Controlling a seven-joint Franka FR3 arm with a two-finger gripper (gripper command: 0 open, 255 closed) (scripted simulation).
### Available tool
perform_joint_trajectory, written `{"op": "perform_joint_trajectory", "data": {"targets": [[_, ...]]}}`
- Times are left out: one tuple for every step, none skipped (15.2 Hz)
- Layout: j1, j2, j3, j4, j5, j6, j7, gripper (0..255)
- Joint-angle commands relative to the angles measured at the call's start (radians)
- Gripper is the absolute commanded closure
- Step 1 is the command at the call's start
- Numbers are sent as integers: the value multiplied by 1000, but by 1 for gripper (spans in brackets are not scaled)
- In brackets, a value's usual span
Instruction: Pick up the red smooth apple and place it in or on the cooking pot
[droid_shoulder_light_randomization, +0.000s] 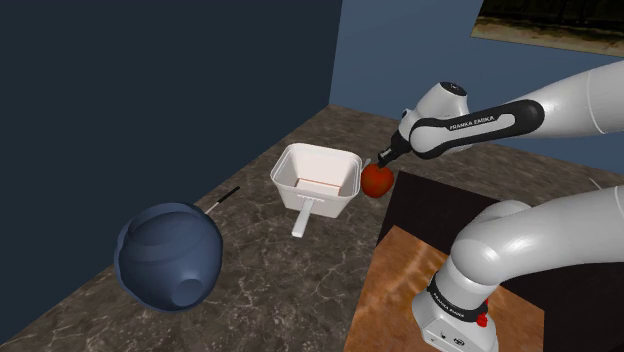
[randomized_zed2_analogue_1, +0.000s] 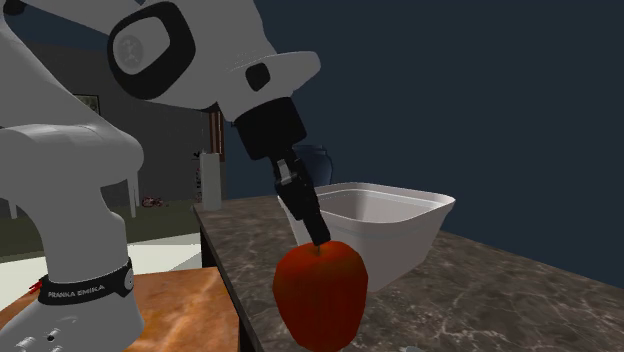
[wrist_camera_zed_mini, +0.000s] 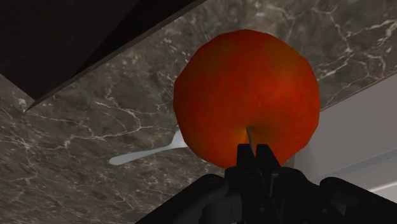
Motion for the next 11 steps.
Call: {"op": "perform_joint_trajectory", "data": {"targets": [[0, -11, 4, 8, 2, -19, 1, 255], [1, -22, 8, 16, 5, -37, 1, 255], [1, -32, 12, 24, 7, -55, 2, 255], [2, -41, 16, 32, 9, -73, 3, 255], [2, -51, 20, 41, 12, -91, 3, 255], [3, -59, 24, 50, 14, -109, 4, 255], [4, -68, 28, 59, 17, -126, 4, 255], [5, -75, 32, 69, 20, -143, 5, 255], [6, -83, 36, 78, 22, -160, 5, 255], [7, -89, 39, 88, 25, -176, 5, 255], [8, -96, 43, 98, 28, -192, 6, 255]]}}
